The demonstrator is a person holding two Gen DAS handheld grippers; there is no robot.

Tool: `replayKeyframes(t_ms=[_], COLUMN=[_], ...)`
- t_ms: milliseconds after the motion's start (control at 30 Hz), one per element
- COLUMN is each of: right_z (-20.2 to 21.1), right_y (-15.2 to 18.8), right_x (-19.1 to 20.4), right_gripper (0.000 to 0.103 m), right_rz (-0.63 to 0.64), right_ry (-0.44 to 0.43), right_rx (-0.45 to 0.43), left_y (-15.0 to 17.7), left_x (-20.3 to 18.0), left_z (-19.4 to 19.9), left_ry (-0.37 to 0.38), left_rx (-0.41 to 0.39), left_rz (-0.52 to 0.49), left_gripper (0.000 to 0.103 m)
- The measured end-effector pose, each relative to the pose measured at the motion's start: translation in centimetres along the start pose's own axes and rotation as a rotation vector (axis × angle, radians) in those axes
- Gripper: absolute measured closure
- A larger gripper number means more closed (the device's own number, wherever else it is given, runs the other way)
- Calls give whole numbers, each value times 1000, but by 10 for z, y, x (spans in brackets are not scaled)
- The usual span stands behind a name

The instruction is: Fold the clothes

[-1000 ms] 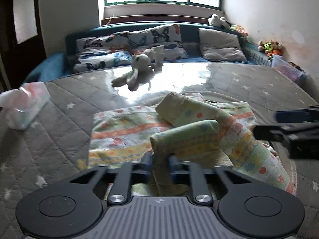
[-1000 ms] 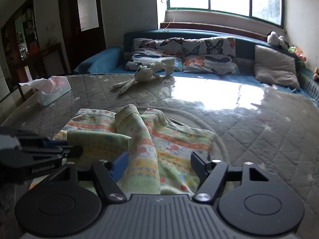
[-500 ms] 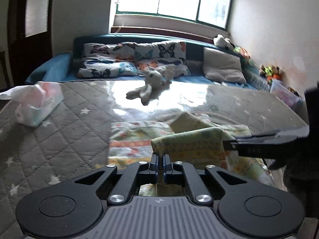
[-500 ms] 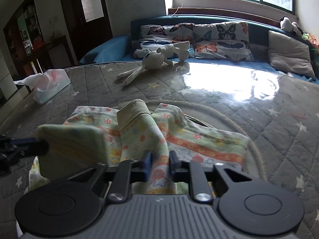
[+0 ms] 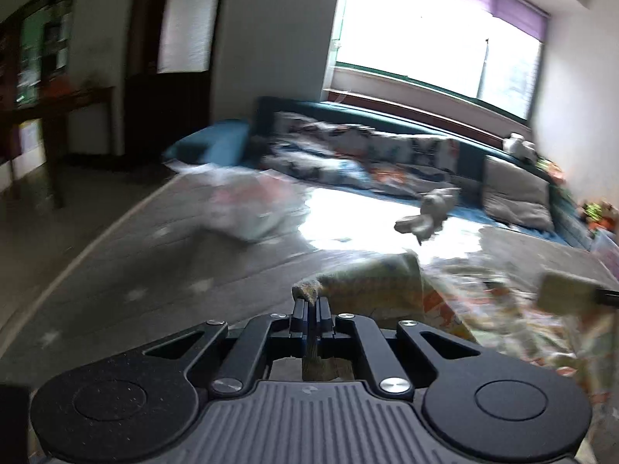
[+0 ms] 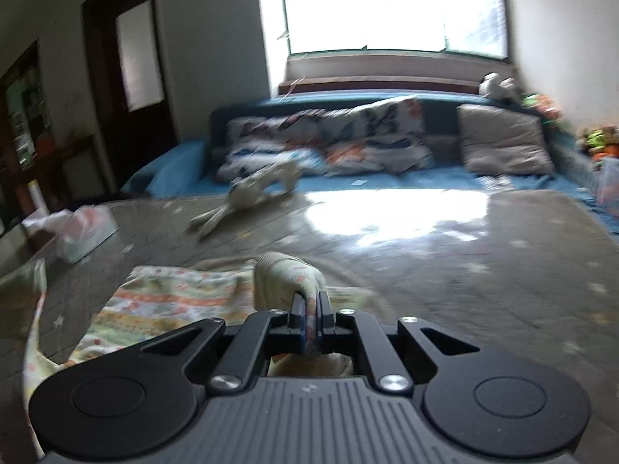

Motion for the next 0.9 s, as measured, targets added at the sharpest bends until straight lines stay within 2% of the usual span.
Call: replayKeyframes(t_ms=[133, 267, 433, 467, 533, 733, 900], right_z=[47, 83, 101, 106, 114, 95, 76], right_y=[21, 58, 106, 112, 116, 97, 79], right_x=[-25, -51, -90, -95, -100, -92, -84], right_gripper=[99, 98, 89, 82, 79, 75, 71], right_rz=[-53, -109, -216, -231, -247, -202, -159], right_ry=[93, 190, 287, 306, 352, 316, 273], right_rx=[-47, -31, 85, 87, 76, 63, 54], left_y=[20, 41, 51, 51, 50, 48, 48], left_x=[27, 50, 63, 64, 63, 55, 59], left_z=[2, 2, -2, -2, -3, -4, -3], left_ry=[-48, -92, -121, -125, -133, -149, -147], left_rx=[43, 94, 129, 130, 133, 135, 143], left_rz=[35, 66, 85, 86, 80, 52, 59], left_gripper=[99, 99, 99, 99, 99, 98, 93])
Point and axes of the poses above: each gripper's, at about its wrist camera, not at the fingertips, and z roughly against the way its jaws point, x to its left, y to its underside, the point moved 2 cm from there along -z, roughly the way its jaws point, and after that the axes turned 7 degrees about -y, right-handed, at the moved point
